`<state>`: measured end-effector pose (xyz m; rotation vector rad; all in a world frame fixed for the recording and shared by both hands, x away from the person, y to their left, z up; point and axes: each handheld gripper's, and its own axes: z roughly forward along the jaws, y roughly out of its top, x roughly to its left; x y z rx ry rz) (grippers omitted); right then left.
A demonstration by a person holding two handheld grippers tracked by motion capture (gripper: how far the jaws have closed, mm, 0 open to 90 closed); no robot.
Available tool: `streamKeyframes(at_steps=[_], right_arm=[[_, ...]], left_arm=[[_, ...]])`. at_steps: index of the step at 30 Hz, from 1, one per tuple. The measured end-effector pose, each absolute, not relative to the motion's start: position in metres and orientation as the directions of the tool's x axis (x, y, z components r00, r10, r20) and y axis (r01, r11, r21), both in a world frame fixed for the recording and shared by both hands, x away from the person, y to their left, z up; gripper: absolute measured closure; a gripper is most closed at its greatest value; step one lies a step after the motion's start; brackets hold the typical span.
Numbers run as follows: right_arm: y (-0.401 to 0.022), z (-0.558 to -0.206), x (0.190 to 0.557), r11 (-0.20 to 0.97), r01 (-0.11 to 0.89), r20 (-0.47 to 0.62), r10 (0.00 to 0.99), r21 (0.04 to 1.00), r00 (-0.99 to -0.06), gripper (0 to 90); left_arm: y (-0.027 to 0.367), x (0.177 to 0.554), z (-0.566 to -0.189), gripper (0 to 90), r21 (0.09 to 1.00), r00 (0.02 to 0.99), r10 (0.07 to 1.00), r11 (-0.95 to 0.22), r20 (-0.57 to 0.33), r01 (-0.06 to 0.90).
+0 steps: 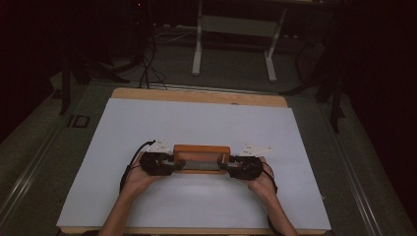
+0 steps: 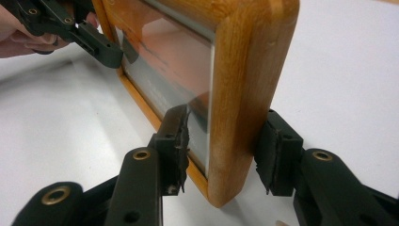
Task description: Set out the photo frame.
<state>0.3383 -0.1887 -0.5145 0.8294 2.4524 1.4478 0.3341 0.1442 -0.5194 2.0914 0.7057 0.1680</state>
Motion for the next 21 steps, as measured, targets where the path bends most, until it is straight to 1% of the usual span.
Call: streamKeyframes(at_steps=[4, 10, 18, 21], right_arm=[[-0.186, -0.517, 0.341, 0.369, 0.401, 0.153, 0.548, 0.838, -0.823, 57.6], [-0.183, -0.519, 0.346, 0.351, 0.434, 0.189, 0.555, 0.830, -0.810, 57.8], [-0.185, -0.522, 0.354, 0.329, 0.467, 0.233, 0.555, 0.821, -0.799, 58.0], [-0.186, -0.524, 0.355, 0.327, 0.468, 0.239, 0.547, 0.821, -0.802, 58.6]], left_arm=[[0.147, 0.337, -0.523, 59.9, 0.784, 0.820, 0.544, -0.425, -0.179, 0.453], [0.153, 0.343, -0.526, 59.5, 0.787, 0.797, 0.552, -0.366, -0.246, 0.497], [0.154, 0.348, -0.530, 58.3, 0.787, 0.773, 0.562, -0.315, -0.296, 0.530], [0.154, 0.348, -0.531, 58.2, 0.787, 0.769, 0.564, -0.310, -0.300, 0.534]])
